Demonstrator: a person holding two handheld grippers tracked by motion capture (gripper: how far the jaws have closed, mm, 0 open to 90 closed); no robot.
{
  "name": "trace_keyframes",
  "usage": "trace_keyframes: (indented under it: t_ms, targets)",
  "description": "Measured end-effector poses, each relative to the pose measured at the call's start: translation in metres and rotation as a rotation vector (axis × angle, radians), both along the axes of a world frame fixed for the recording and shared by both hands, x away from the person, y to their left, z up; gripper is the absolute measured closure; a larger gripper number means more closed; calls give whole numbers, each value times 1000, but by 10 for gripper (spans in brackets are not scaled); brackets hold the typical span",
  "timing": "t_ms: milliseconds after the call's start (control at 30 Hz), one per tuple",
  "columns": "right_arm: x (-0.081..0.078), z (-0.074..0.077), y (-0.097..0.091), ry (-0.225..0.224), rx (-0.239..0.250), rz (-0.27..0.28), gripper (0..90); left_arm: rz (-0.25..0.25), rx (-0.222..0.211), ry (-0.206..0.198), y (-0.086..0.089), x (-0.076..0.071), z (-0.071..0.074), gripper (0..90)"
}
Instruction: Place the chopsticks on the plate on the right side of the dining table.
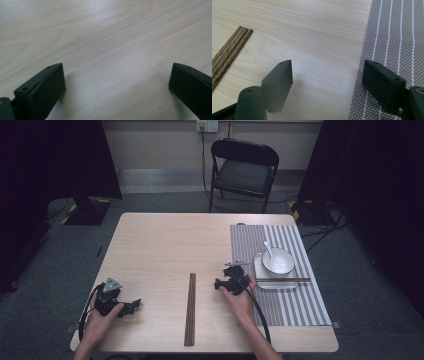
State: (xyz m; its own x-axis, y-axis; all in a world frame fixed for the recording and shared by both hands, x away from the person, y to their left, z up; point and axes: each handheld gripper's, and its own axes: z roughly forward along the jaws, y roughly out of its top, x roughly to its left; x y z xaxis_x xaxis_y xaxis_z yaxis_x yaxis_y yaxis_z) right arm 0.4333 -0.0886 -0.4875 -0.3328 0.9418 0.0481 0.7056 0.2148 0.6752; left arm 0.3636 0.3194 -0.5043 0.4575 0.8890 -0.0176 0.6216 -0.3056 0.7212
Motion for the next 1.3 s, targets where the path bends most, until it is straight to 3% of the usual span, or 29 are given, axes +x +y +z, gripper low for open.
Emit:
trace_keyframes:
  t_ms: [200, 400, 733, 900, 1033, 1300]
  targets:
    - [-1, 0, 0, 5, 7, 5, 238, 0, 2, 0, 0, 0, 0, 1]
    - [-6, 4, 4, 6, 7, 55, 238, 0, 1, 0, 0, 0, 0, 1]
    - [-7, 6, -5, 6, 5, 31, 240, -1, 2, 1, 0, 0, 0, 1]
    - [-14, 14, -10, -7, 3, 51, 242, 0, 2, 0, 0, 0, 0, 1]
    - [-25, 24, -27, -16, -20, 44, 255, 0, 1, 0, 0, 0, 0, 1]
    - [-45, 33, -87, -41, -60, -25, 327, 0, 1, 0, 0, 0, 0, 1]
